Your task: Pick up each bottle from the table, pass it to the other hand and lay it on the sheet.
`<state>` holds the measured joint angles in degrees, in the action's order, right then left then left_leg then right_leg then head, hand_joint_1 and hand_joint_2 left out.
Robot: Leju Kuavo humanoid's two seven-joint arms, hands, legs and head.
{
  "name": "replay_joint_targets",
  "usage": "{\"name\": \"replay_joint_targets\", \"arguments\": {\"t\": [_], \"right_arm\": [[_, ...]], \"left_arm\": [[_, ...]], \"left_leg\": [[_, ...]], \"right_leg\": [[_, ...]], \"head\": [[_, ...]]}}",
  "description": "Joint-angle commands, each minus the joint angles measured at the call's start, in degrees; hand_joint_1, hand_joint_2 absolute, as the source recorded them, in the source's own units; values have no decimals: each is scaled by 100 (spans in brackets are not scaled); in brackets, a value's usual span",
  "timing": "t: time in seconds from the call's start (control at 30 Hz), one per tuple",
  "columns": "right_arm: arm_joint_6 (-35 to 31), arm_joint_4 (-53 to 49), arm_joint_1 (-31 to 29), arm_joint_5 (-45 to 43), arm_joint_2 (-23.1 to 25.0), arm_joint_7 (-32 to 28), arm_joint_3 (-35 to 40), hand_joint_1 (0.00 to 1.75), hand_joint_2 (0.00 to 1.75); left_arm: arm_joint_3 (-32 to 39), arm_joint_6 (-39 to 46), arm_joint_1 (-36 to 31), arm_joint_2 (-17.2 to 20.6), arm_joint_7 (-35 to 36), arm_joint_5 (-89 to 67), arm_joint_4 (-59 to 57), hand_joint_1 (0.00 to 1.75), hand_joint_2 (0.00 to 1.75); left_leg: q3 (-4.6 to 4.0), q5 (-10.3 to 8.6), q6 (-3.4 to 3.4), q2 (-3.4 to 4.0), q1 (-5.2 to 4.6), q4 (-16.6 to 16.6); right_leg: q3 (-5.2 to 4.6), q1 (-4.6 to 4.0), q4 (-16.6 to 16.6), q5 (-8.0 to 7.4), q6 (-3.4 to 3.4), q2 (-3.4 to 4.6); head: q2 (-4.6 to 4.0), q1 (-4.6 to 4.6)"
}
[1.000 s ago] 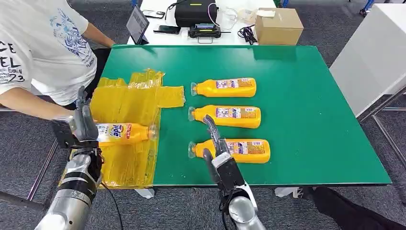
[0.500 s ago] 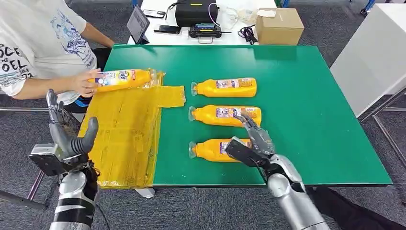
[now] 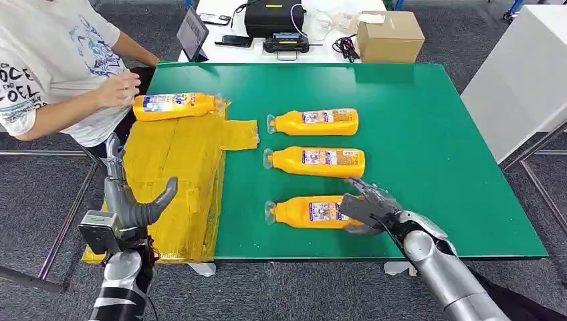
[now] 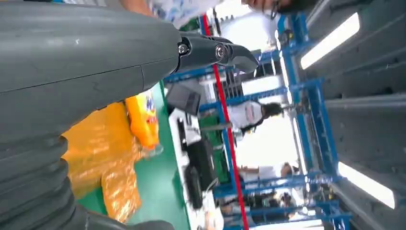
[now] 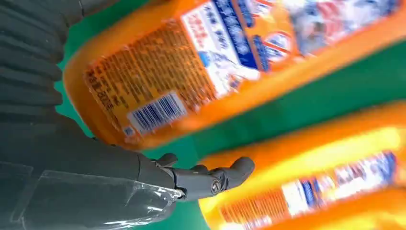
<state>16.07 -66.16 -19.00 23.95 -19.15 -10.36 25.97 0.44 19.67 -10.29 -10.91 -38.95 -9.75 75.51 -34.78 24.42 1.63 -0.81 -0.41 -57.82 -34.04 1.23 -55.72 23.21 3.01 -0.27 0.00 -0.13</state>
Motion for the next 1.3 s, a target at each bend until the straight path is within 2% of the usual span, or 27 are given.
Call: {"name": "replay_joint_targets", "arguments": {"t": [0.03,0.33,0.57,0.8,0.87,0.9,0.93,0.97,1.03,1.17,1.3], "right_arm": [[216,436,-405,-184,-408,84,866,0,175],[179,470,-444,-178,-401,119,932,0,175],[289,407,-730,-333,-607,320,1414,0,175],[197,489,-680,-284,-626,530,1715,0,175],[-9,599,-610,-181,-491,572,1746,24,175],[-79,691,-584,-156,-406,581,1739,63,175],[-113,715,-563,-137,-380,580,1745,134,175],[-188,776,-526,-102,-331,575,1737,138,175],[-236,823,-484,-87,-313,552,1723,155,175],[-301,786,-315,-86,-312,512,1679,161,175],[-423,748,-184,-59,-246,497,1580,173,175]], "left_arm": [[-323,-75,-390,-74,-105,78,-840,0,175],[-317,-103,-392,-60,-105,103,-879,0,175],[-366,-274,-455,-184,-105,181,-1146,0,175],[-423,-407,-437,-262,-105,225,-1292,0,175],[-436,-438,-445,-269,-104,232,-1355,0,175],[-452,-474,-453,-270,-64,230,-1426,0,175],[-474,-490,-453,-269,-41,210,-1464,0,175],[-509,-523,-454,-277,-33,190,-1558,0,175],[-556,-545,-454,-303,-33,159,-1683,0,175],[-601,-576,-474,-332,-33,142,-1814,0,175],[-610,-598,-481,-323,-17,128,-1808,0,175]], "left_leg": [[11,3,-7,3,3,1],[22,9,-11,17,10,-1],[14,6,-8,13,5,-2],[26,11,-13,12,10,-1],[16,5,-8,12,7,4],[26,9,-12,14,9,4],[20,5,-9,13,8,6],[29,8,-13,14,12,6],[36,9,-14,16,15,6],[27,3,-8,15,10,7],[35,5,-11,16,14,8]], "right_leg": [[11,-4,1,3,-9,0],[20,-12,3,4,-15,9],[12,-7,0,3,-10,6],[27,-12,3,7,-17,4],[16,-8,5,2,-10,7],[25,-11,7,5,-14,7],[19,-10,8,2,-11,6],[29,-14,10,4,-16,5],[37,-17,14,4,-18,7],[24,-11,11,1,-10,0],[33,-16,15,2,-15,-1]], "head": [[0,0],[0,0],[0,0],[0,-2],[0,0],[0,-2],[0,-2],[0,0],[0,0],[0,-2],[0,0]]}}
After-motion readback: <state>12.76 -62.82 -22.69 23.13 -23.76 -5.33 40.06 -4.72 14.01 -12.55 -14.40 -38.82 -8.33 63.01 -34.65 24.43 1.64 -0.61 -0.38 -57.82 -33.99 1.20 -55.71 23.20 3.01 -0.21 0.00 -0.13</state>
